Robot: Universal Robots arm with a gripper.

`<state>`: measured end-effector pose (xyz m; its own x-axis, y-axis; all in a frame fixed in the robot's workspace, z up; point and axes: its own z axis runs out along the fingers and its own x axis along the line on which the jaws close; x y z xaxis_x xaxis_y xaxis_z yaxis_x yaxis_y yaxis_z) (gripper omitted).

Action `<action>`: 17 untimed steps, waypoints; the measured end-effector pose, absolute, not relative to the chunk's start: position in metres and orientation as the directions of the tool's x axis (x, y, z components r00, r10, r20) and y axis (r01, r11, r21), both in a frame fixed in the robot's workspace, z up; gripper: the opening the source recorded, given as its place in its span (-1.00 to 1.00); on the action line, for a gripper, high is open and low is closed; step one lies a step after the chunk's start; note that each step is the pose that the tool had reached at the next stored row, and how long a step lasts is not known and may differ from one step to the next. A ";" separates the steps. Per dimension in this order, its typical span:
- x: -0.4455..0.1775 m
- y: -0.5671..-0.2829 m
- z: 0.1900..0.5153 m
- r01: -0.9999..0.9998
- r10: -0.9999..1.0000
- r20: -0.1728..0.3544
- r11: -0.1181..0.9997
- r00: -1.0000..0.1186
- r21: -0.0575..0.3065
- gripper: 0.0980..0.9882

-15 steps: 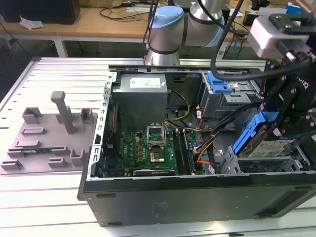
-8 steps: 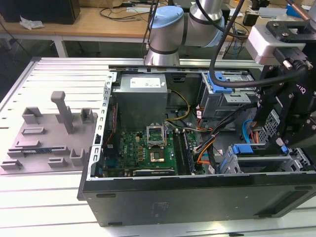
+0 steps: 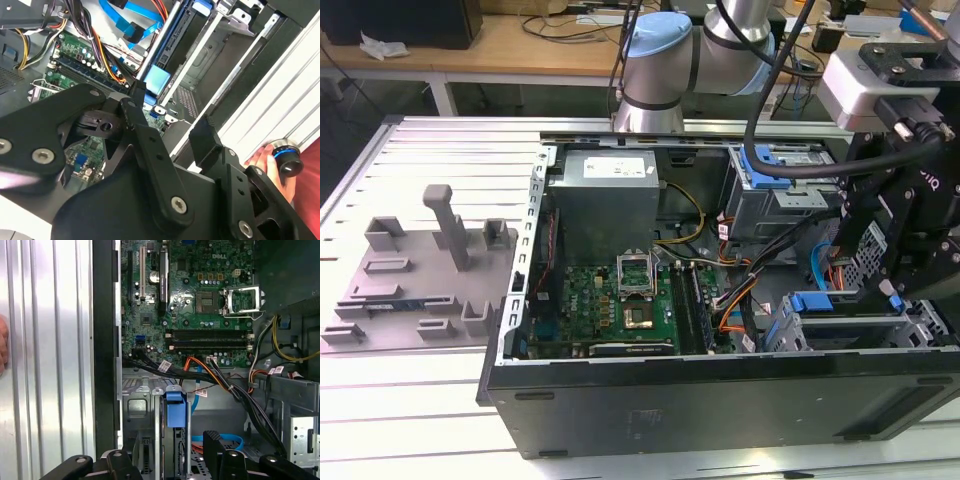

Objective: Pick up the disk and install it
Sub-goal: 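Insert the disk into the insertion slot, then insert the first disk wire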

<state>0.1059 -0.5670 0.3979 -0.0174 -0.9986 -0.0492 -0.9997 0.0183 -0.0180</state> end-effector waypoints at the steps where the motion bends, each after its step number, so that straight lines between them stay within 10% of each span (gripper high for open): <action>1: 0.106 -0.567 0.398 -1.000 -0.999 -0.049 0.018 -0.017 -0.018 0.18; 17: 0.107 -0.539 0.398 -1.000 -0.999 -0.034 0.007 -0.006 -0.018 0.18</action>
<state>0.1070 -0.5393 0.3978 -0.0062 -0.9994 -0.0337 -0.9998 0.0068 -0.0181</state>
